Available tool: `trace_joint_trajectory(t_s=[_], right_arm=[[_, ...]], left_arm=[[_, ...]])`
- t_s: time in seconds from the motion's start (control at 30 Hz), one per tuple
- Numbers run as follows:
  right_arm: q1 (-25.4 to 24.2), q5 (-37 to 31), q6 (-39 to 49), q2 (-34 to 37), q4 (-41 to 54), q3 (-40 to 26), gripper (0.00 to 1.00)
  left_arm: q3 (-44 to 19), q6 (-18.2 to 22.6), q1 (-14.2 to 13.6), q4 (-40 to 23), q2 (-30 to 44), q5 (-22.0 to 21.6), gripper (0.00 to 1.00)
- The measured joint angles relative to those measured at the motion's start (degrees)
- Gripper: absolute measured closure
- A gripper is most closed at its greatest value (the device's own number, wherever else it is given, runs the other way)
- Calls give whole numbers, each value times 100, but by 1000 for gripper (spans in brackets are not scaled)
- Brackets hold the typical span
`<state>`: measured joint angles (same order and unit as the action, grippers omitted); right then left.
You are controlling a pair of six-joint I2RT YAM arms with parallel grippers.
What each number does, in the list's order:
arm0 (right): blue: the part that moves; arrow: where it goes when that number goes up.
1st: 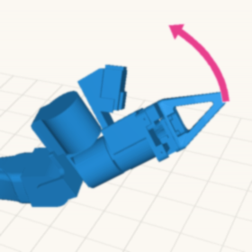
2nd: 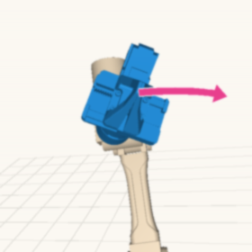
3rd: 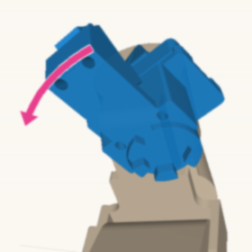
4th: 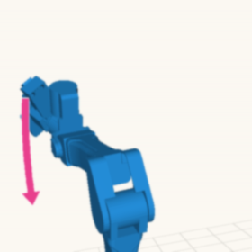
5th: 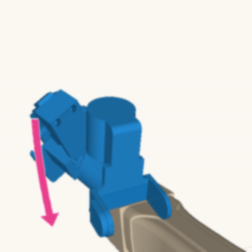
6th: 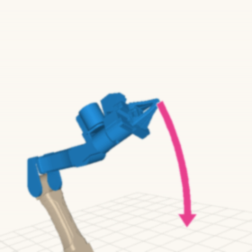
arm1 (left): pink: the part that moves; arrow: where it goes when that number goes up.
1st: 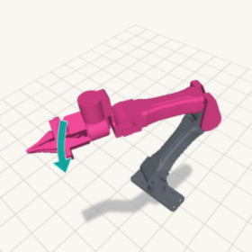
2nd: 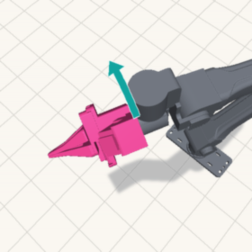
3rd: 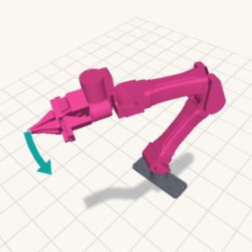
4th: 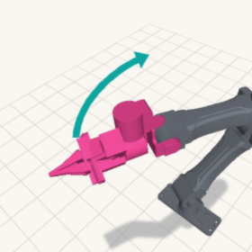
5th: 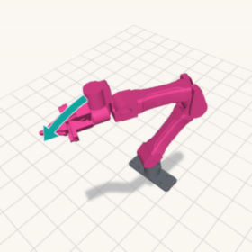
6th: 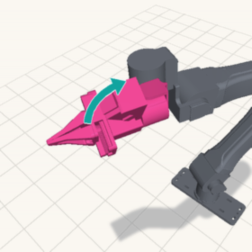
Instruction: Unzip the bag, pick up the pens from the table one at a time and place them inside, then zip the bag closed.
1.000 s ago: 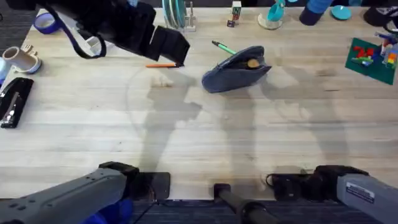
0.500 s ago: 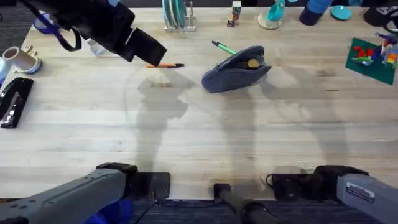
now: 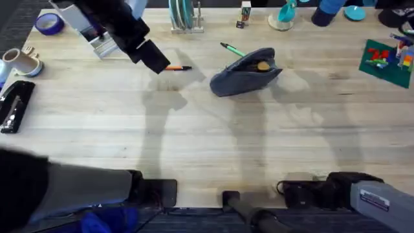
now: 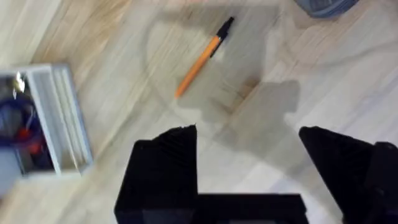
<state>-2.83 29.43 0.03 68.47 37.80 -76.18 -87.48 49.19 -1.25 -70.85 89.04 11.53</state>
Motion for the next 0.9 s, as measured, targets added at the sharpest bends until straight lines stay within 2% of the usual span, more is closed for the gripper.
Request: trace_joint_trajectory(t_s=[0.27,0.53,0.67,0.9], right_arm=[[0,0,0,0,0,0,5],[0,0,0,0,112,0,5],[0,-2,0,0,157,0,5],[0,-1,0,0,168,0,5]], left_arm=[[0,1261,37,517,1091,113,11],[0,1937,80,1058,1923,112,3],[0,2283,80,1134,2174,113,21],[0,2592,80,1326,2526,111,18]])
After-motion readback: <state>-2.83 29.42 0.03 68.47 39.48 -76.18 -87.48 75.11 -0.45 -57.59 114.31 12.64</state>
